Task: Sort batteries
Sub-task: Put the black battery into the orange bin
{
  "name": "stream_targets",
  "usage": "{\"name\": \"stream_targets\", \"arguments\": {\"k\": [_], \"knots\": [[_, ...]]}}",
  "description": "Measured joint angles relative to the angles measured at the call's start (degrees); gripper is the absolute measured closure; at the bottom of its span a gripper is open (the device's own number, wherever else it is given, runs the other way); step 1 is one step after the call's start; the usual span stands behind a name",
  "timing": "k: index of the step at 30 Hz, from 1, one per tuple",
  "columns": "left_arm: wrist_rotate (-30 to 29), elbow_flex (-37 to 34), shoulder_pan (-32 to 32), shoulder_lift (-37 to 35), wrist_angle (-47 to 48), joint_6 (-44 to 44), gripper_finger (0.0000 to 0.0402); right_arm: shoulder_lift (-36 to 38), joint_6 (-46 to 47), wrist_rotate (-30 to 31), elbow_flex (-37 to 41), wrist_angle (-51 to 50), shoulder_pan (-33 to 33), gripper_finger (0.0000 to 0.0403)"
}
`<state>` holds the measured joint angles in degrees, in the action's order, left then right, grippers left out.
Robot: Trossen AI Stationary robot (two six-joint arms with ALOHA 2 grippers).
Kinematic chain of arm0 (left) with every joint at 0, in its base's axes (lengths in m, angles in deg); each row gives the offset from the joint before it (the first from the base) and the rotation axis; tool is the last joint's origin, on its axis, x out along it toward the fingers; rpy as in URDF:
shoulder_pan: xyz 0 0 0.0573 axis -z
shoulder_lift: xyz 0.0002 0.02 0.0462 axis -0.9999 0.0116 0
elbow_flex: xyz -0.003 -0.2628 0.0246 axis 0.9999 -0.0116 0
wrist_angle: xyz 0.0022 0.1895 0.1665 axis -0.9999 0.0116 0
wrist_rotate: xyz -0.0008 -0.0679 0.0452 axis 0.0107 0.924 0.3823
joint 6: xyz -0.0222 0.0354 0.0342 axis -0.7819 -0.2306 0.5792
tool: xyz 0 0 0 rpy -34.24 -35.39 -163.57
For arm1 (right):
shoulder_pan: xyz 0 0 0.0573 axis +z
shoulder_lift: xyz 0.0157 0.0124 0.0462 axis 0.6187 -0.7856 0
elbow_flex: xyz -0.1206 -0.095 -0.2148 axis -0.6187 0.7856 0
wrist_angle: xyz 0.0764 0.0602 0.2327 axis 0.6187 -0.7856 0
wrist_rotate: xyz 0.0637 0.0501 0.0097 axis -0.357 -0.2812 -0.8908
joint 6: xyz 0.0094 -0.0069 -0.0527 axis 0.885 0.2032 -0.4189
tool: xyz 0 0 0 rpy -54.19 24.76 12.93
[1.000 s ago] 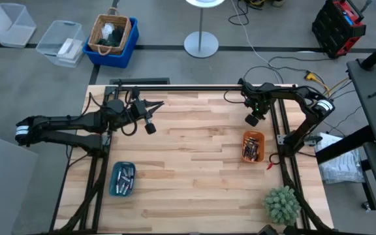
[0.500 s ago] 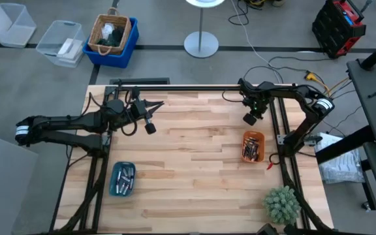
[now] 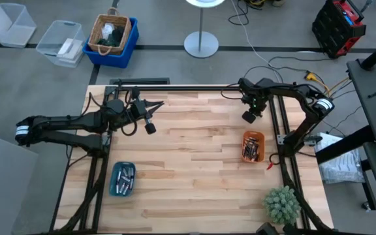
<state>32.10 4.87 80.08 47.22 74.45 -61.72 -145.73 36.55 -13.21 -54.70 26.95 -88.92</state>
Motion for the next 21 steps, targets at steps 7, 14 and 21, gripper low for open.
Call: {"name": "stream_targets", "arguments": {"k": [7,14,21], "knots": [[0.0,0.0,0.0,0.0,0.0,0.0,0.0402,0.3,1.3,0.3,-4.0,-6.7,2.8,0.0368],[0.0,0.0,0.0,0.0,0.0,0.1,0.0402,5.0,4.4,-4.5,-5.4,-11.5,11.7,0.0369],[0.0,0.0,0.0,0.0,-0.1,0.0,0.0402,14.7,11.7,-6.8,-5.2,-14.7,25.3,0.0369]]}}
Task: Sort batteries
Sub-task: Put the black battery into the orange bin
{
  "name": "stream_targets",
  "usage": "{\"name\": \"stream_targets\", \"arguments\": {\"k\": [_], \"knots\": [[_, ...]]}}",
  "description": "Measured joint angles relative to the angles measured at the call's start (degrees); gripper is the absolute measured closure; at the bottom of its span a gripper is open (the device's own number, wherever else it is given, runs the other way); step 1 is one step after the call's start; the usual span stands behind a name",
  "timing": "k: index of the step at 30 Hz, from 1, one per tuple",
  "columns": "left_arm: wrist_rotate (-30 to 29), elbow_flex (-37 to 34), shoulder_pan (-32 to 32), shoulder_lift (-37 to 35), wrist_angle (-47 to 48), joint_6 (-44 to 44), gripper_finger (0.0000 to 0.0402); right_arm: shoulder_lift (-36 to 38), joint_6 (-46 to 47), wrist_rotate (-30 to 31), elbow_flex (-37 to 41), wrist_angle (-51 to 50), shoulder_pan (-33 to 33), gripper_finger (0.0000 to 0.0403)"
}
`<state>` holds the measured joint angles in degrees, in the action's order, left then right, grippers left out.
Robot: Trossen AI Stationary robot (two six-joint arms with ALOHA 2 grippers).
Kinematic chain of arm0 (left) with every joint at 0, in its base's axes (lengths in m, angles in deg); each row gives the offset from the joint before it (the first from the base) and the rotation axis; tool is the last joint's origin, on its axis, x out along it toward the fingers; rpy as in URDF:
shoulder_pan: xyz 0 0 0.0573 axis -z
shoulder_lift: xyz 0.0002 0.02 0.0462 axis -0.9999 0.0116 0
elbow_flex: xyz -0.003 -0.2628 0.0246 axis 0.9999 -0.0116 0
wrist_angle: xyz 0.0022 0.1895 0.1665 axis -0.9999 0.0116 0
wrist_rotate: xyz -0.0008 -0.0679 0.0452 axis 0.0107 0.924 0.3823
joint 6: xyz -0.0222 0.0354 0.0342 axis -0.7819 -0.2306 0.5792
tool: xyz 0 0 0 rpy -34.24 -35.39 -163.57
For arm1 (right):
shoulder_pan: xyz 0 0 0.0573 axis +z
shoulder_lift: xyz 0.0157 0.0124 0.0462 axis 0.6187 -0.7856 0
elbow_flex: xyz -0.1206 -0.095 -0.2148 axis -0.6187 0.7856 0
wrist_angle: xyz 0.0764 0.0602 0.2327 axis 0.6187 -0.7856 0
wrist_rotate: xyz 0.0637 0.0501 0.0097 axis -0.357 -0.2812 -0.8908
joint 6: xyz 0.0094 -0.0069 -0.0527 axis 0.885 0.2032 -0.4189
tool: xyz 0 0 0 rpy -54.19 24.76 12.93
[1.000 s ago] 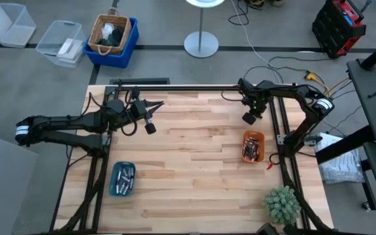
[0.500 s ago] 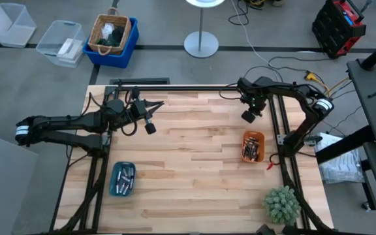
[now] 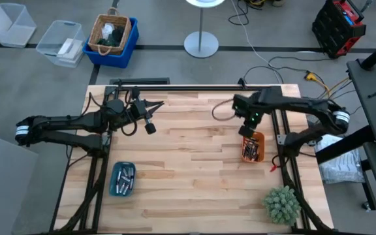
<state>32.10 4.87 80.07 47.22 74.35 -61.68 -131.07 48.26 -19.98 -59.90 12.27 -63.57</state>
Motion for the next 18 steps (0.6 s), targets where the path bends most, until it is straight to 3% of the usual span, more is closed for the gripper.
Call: {"name": "stream_targets", "arguments": {"k": [11,18], "knots": [[0.0,0.0,0.0,0.0,-1.2,-0.1,0.0402,6.1,17.8,-4.5,0.6,-4.9,24.2,0.0369],[0.0,0.0,0.0,0.0,-1.5,-0.5,0.0402,4.4,21.2,-3.0,2.0,-5.1,32.0,0.0369]]}}
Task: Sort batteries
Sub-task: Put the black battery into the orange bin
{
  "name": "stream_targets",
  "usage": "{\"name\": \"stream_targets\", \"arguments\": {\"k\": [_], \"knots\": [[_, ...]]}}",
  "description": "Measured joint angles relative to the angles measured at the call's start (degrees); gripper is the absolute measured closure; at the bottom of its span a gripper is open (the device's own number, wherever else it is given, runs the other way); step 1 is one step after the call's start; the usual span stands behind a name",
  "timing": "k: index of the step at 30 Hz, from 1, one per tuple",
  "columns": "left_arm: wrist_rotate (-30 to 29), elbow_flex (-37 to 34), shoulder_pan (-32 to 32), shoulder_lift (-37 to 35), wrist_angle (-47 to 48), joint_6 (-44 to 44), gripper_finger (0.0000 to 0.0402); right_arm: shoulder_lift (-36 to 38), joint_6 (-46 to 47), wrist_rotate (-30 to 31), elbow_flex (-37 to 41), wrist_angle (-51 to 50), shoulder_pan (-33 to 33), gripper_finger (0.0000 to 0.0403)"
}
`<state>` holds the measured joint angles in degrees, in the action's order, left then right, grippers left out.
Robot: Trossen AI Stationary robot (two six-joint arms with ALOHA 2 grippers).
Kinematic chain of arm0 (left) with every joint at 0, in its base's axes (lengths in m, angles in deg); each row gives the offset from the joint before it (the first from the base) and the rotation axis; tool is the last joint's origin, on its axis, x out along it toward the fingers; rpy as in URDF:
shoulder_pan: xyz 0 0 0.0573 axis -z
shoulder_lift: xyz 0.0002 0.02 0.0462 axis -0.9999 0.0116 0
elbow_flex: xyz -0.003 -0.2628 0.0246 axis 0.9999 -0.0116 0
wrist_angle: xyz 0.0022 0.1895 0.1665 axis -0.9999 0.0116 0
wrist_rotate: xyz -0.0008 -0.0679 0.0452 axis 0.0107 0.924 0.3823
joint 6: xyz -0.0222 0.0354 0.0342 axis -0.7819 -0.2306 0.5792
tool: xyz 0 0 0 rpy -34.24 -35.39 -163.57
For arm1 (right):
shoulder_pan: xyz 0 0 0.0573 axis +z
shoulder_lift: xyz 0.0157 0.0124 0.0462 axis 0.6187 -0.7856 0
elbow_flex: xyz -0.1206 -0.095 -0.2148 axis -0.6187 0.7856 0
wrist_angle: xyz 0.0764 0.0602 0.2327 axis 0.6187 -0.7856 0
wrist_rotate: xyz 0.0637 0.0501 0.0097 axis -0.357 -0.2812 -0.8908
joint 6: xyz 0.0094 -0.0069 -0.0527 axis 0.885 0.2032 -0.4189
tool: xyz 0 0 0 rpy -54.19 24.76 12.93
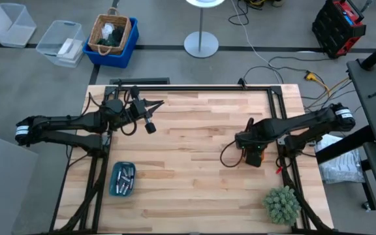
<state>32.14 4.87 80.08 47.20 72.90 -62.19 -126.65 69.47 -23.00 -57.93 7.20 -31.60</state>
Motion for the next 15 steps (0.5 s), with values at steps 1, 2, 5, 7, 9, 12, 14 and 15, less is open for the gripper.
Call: {"name": "stream_targets", "arguments": {"k": [1,2,5,7,9,12,14,15], "knots": [[0.0,0.0,0.0,0.0,0.0,-0.1,0.0402,-0.3,0.0,0.2,0.1,0.2,0.2,0.0369],[0.0,0.0,0.0,0.0,0.0,-0.2,0.0402,-0.7,0.0,0.2,0.1,0.3,0.3,0.0369],[0.0,0.0,0.0,0.0,0.0,-0.4,0.0402,-1.7,0.0,0.2,0.2,0.3,0.3,0.0369],[0.0,0.0,0.0,0.0,0.0,-0.4,0.0402,-2.0,-0.3,0.2,0.2,0.4,0.3,0.0369],[0.0,0.0,0.0,0.0,0.0,-0.4,0.0402,-2.2,-0.3,0.4,0.2,0.3,0.3,0.0369],[0.1,0.0,0.0,0.0,0.0,-0.4,0.0402,-2.3,-0.1,1.8,0.2,0.4,0.3,0.036],[0.1,0.0,0.0,0.0,0.0,-0.4,0.0402,-2.2,0.0,2.0,0.2,0.3,0.3,0.0341],[0.1,0.0,0.0,0.0,0.0,-0.4,0.0402,-2.2,0.1,2.3,0.2,0.4,0.3,0.0331]]}}
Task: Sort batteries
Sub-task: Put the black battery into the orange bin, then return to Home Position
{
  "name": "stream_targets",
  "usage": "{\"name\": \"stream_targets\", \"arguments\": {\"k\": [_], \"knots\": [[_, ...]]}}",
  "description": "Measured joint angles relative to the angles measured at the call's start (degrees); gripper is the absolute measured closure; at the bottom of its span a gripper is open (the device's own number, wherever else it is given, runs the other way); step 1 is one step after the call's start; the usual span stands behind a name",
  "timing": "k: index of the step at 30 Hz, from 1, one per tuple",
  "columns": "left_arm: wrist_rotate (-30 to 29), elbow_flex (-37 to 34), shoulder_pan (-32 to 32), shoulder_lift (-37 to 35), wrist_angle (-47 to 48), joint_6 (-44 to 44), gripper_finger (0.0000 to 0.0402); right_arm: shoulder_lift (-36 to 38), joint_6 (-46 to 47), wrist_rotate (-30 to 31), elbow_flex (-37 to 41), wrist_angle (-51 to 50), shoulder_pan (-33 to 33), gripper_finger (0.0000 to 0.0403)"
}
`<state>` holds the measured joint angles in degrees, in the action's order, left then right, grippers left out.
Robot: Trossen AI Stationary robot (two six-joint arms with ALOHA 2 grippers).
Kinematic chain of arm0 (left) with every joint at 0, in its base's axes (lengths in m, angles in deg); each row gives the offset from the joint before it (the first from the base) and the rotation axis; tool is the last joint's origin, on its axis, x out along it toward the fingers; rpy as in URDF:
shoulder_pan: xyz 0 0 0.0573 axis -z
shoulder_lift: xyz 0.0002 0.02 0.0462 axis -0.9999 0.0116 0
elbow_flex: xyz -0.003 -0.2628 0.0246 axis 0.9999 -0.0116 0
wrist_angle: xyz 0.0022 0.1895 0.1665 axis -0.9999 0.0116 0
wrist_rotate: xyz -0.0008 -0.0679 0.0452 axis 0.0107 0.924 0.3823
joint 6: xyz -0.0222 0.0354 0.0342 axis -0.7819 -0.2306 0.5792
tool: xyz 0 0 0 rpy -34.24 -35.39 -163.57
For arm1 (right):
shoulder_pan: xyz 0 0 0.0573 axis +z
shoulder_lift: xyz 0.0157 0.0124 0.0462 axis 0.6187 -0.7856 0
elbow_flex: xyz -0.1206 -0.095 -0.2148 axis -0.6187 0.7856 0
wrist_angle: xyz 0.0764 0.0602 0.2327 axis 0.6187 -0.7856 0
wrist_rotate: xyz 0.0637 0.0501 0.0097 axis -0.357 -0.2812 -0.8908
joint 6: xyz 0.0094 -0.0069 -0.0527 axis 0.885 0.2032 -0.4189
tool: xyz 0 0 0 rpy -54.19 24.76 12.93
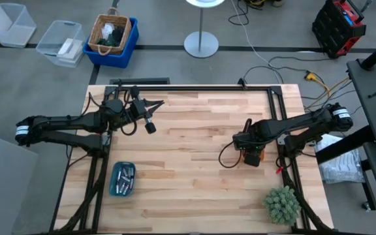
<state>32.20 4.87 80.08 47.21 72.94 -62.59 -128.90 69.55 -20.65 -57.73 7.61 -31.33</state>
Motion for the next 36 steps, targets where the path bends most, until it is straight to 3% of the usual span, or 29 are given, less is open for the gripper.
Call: {"name": "stream_targets", "arguments": {"k": [6,17,20,27,33,36], "knots": [[0.0,0.0,0.0,0.0,0.0,0.0,0.0402,0.0,0.0,0.9,0.0,0.0,0.0,0.0311],[0.0,0.0,0.0,0.0,0.0,0.0,0.0402,0.1,0.2,0.9,0.0,0.4,0.0,0.0357],[0.1,0.0,0.0,0.0,0.0,0.0,0.0402,0.5,0.7,3.4,0.0,3.1,0.1,0.0368],[1.1,0.0,0.1,0.0,-0.9,-0.3,0.0402,2.0,-9.9,11.3,1.8,27.5,0.4,0.0383],[12.6,0.0,0.4,0.0,-4.5,-2.6,0.0402,2.1,-25.8,11.3,5.8,53.8,0.3,0.0391],[14.4,0.0,1.5,-0.1,-5.4,-5.0,0.0402,2.1,-33.1,11.2,8.5,66.0,0.3,0.0393]]}}
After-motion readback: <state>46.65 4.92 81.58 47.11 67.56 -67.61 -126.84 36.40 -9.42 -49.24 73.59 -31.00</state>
